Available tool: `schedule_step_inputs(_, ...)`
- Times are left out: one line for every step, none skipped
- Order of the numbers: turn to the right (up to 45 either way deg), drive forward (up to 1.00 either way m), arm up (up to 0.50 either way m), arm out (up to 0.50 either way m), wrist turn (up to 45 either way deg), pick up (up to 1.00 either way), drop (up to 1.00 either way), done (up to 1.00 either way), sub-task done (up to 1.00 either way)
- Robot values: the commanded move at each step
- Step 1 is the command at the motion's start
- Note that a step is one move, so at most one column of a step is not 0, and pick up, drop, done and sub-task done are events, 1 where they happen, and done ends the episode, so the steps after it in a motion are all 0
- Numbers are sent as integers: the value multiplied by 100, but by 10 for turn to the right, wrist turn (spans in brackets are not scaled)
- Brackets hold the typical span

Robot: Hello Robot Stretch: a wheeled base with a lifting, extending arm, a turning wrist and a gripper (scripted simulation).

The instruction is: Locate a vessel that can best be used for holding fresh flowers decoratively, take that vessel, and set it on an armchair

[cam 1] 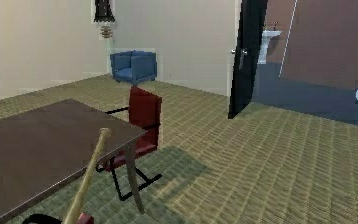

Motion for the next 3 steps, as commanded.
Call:
schedule_step_inputs(240,0,0,0,0,0,0,0,0)
schedule_step_inputs(0,100,0,0,0,0,0,0,0)
schedule_step_inputs(0,100,0,0,0,0,0,0,0)
